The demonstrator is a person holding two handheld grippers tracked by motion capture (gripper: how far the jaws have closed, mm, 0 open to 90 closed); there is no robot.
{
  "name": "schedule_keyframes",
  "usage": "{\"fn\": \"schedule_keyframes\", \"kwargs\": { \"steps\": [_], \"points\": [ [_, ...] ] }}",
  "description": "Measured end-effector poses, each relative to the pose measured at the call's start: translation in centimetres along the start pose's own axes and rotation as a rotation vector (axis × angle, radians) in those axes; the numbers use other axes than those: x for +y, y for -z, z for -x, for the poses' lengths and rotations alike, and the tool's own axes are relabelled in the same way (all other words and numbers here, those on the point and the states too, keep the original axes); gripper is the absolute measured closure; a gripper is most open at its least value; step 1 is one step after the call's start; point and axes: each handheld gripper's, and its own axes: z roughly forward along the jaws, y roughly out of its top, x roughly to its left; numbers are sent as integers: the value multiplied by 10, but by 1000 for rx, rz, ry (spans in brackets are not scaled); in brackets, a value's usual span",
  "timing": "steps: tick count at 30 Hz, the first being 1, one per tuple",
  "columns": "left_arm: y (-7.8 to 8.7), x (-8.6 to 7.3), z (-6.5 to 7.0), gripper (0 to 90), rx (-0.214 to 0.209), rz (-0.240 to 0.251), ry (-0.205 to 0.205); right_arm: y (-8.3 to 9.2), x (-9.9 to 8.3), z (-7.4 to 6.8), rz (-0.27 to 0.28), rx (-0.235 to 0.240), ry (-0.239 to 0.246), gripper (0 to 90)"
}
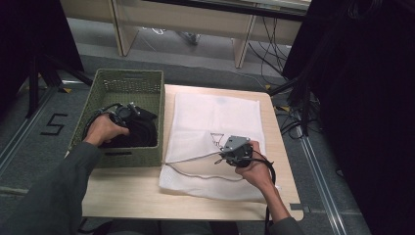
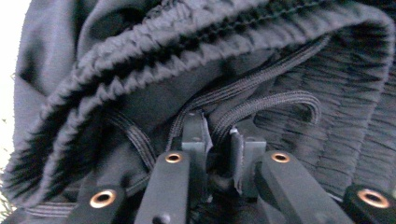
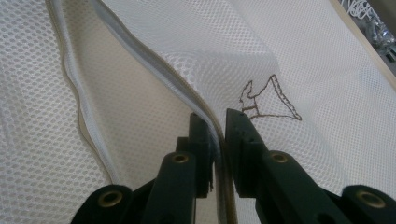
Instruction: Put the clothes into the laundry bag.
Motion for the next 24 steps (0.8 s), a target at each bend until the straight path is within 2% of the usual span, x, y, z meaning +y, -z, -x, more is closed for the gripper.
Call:
{"fn": "schedule_keyframes", "kwargs": {
  "steps": [2,4,5,6,9,10,11,12,14,16,17,18,20,23,24],
  "points": [
    [-2,-1,-7,789,17,31,31,-1,0,0,-3,4,3,812],
    [-3,-1,-13,796,60,53,40,0,0,0,-4,4,3,812],
    [-3,-1,-14,797,67,71,56,0,0,0,-1,1,0,812],
    [-4,-1,-16,795,61,78,47,0,0,0,-1,1,1,812],
    [-2,-2,-16,726,30,99,67,-1,0,0,-1,4,10,811],
    [-1,-2,-14,658,11,102,64,-1,0,0,-2,7,5,811],
    [-1,-2,-14,580,11,102,64,-1,0,0,-3,6,3,811],
    [0,-3,-11,504,-37,117,55,-1,0,1,-4,7,7,811],
    [2,-3,-10,387,-58,143,48,-1,0,-1,-11,7,-3,811],
    [3,-3,-10,252,-124,167,58,-1,0,-1,-10,7,-4,811],
    [3,-3,-10,188,-124,167,58,-1,0,-1,-10,7,-4,811],
    [3,-4,-9,184,-141,173,41,-2,0,0,-9,7,10,809],
    [5,-4,-6,198,-143,183,2,-1,0,0,-9,5,7,808],
    [5,-4,-5,175,-152,186,-12,-2,0,0,-12,10,2,807],
    [3,-3,-5,175,-175,190,-27,-3,0,-1,-16,12,2,807]
  ]
}}
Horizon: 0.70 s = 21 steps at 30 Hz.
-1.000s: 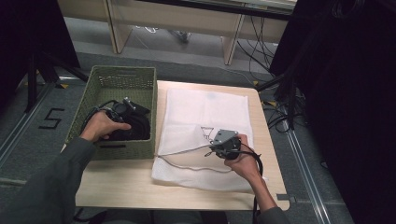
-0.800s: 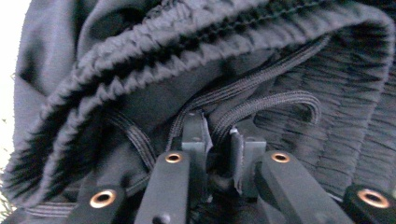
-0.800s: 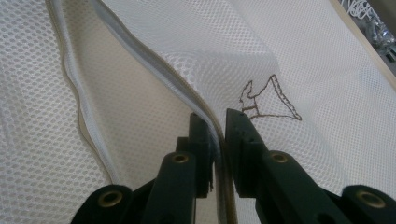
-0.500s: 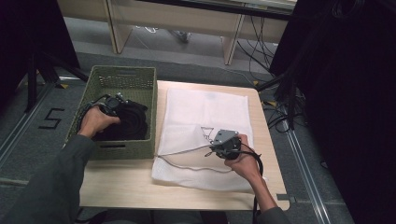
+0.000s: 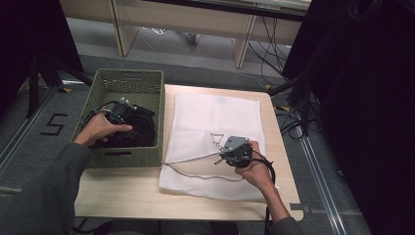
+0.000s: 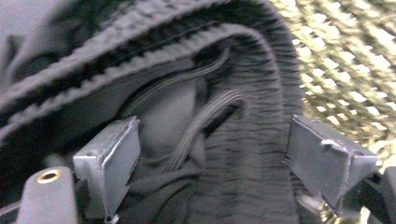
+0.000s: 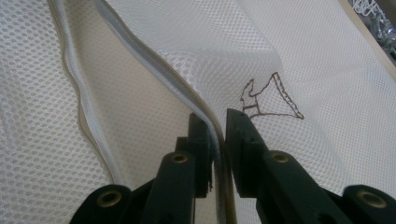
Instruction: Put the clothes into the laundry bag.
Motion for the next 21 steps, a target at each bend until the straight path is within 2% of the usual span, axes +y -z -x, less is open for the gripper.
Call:
{"fn": "schedule_keyframes", "kwargs": {
  "steps": [3,5,6,7,8,9,11,14,15,16,17,18,21],
  "points": [
    [-2,0,1,159,-23,-2,-22,0,0,0,-1,0,1,807],
    [-4,0,2,160,-11,-19,-25,0,0,1,0,-3,18,807],
    [-9,0,2,158,14,-42,-19,0,0,0,0,-8,19,807],
    [-9,0,2,157,14,-42,-19,0,1,0,1,-9,18,807],
    [-16,-1,2,154,34,-54,-48,0,0,0,-1,-7,21,807],
    [-18,-3,2,144,33,-54,-51,-1,0,0,-3,-2,15,807],
    [-23,-5,2,134,45,-72,-92,0,0,0,-2,-1,21,807],
    [-27,-5,3,116,37,-88,-101,-1,0,0,-3,1,14,807],
    [-28,-4,4,93,32,-93,-101,-1,0,0,-6,0,13,807],
    [-32,-4,6,20,16,-108,-114,0,0,-1,-11,0,9,807],
    [-32,-4,6,0,16,-108,-114,0,0,-1,-11,0,9,807],
    [-36,-5,9,0,44,-135,-169,0,0,0,-3,0,14,807],
    [-38,-4,10,0,63,-151,-179,-1,0,0,-7,0,14,806]
  ]
}}
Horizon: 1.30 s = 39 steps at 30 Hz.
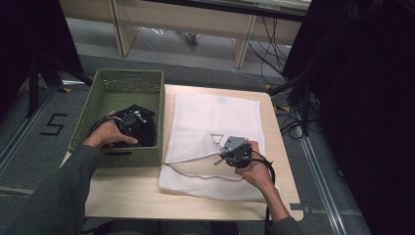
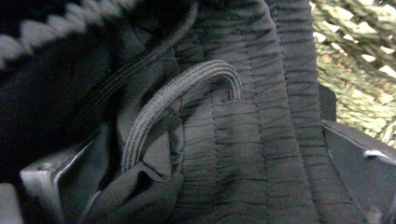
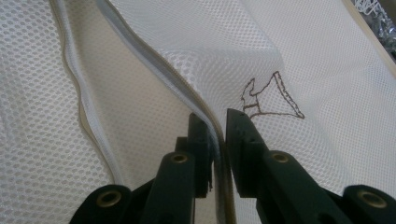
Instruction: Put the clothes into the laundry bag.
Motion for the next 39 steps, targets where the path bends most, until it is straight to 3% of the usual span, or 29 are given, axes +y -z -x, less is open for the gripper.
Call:
{"fn": "schedule_keyframes", "kwargs": {
  "steps": [2,3,4,5,10,12,13,15,16,17,18,19,20,21,22,23,25,27,28,29,34,35,36,37,38,39],
  "points": [
    [0,0,0,48,22,-11,-11,1,0,0,4,-2,6,806],
    [-3,0,3,82,76,-30,-52,1,0,1,5,1,1,806],
    [-3,0,3,137,76,-30,-52,1,0,1,5,1,1,806],
    [-5,1,4,206,137,-61,-104,1,0,1,4,-1,8,805],
    [-4,3,7,373,180,-58,-118,1,0,0,5,1,2,805],
    [-2,3,5,392,189,-39,-108,1,0,0,3,-8,12,805],
    [0,2,3,448,211,-19,-105,1,0,1,4,3,6,805],
    [6,1,-4,569,230,34,-53,1,0,0,6,3,-12,805],
    [6,1,-4,567,230,34,-53,1,0,0,4,2,-12,804],
    [8,-1,-11,553,202,51,5,1,-1,0,1,0,-2,803],
    [8,-1,-11,519,202,51,5,1,-1,0,1,0,-2,803],
    [9,-2,-13,469,167,79,65,1,-1,1,3,-1,-1,803],
    [9,-2,-13,399,167,79,65,1,0,1,4,4,-7,803],
    [6,-2,-10,334,122,71,57,1,0,1,9,4,-8,803],
    [6,-2,-10,288,122,71,57,1,0,1,9,4,-8,803],
    [4,-2,-8,260,115,48,24,0,-1,2,1,3,9,802],
    [2,-2,-6,194,100,52,31,1,0,1,1,5,2,803],
    [-1,-3,-3,124,93,39,-10,1,0,0,3,4,-15,802],
    [-1,-3,-3,114,93,39,-10,1,0,0,3,4,-15,802],
    [-1,-3,-3,114,99,30,-26,1,-1,0,-2,5,2,801],
    [-7,-7,-5,118,109,30,-49,1,-1,0,3,8,-13,799],
    [-9,-7,-6,118,127,23,-71,1,-1,1,2,4,-1,798],
    [-10,-7,-5,142,146,14,-85,1,-1,1,2,7,8,797],
    [-11,-6,-5,235,168,1,-98,2,-1,0,5,7,-4,798],
    [-9,-5,-5,235,182,-4,-89,2,-1,0,5,7,-4,798],
    [-7,-5,-5,373,209,6,-78,2,-1,0,6,6,-6,798]
  ]
}}
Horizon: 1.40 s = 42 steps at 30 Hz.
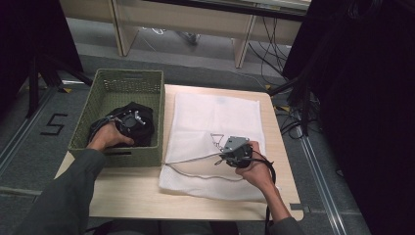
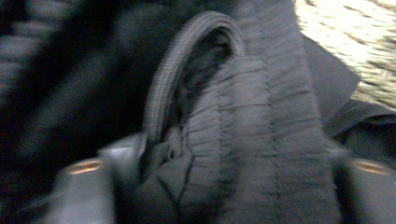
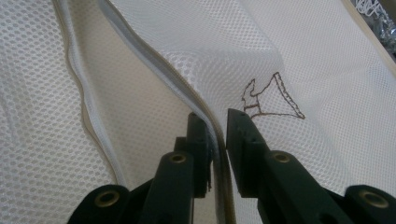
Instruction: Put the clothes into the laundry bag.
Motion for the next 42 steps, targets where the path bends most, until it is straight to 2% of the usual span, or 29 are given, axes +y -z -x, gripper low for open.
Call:
{"fn": "schedule_keyframes", "kwargs": {
  "steps": [1,2,3,4,5,7,8,12,13,15,16,17,20,21,22,23,25,27,28,31,33,34,35,36,37,38,39,40,42],
  "points": [
    [0,0,0,403,3,-1,-13,0,0,0,-4,-4,10,797],
    [1,0,0,452,28,-4,-24,0,0,-1,-7,-1,5,797],
    [1,0,0,553,28,-4,-24,0,0,-1,-7,-1,5,797],
    [1,0,0,595,57,-6,-26,1,0,-1,2,0,2,798],
    [2,1,0,616,61,-14,-26,1,0,-1,-3,-2,-16,799],
    [2,2,0,644,73,-14,-31,0,0,-1,-4,1,-7,800],
    [4,2,-1,654,73,-13,-11,0,0,0,-5,3,14,804],
    [10,3,-3,669,88,10,8,0,1,0,-2,-2,13,811],
    [15,3,-4,675,88,25,19,0,0,-1,-8,8,-6,819],
    [19,2,-5,680,94,41,31,0,0,0,-2,3,-8,825],
    [24,2,-7,680,90,61,51,0,1,0,5,3,-9,831],
    [35,1,-10,681,81,112,97,1,1,1,8,4,-9,839],
    [54,-1,-16,682,68,179,135,2,1,0,8,1,-29,856],
    [54,-1,-16,682,68,179,135,2,1,0,8,1,-29,856],
    [67,-3,-20,682,57,226,171,3,3,1,9,-8,-40,864],
    [67,-3,-20,682,57,226,171,3,4,1,16,-7,-38,865],
    [79,-6,-23,682,48,266,196,4,4,1,20,-10,-34,866],
    [91,-9,-24,682,23,311,229,5,5,1,24,-15,-41,866],
    [102,-11,-26,682,3,353,244,6,6,3,30,-16,-43,866],
    [112,-13,-26,682,1,384,253,7,6,3,34,-13,-51,866],
    [123,-14,-27,682,-8,424,271,8,7,4,38,-20,-58,866],
    [133,-15,-29,685,-28,461,291,9,7,5,46,-23,-54,865],
    [133,-15,-29,687,-28,461,291,9,7,5,46,-23,-54,865],
    [144,-15,-29,689,-33,489,293,9,7,5,45,-21,-57,865],
    [144,-15,-29,690,-33,489,293,9,7,5,45,-21,-57,865],
    [155,-16,-29,692,-37,521,294,10,7,5,44,-23,-71,866],
    [155,-16,-29,695,-37,521,294,10,7,5,44,-23,-71,866],
    [163,-17,-28,695,-47,540,302,9,7,5,44,-19,-66,866],
    [170,-17,-27,695,-49,556,304,10,7,5,43,-19,-67,866]
  ]
}}
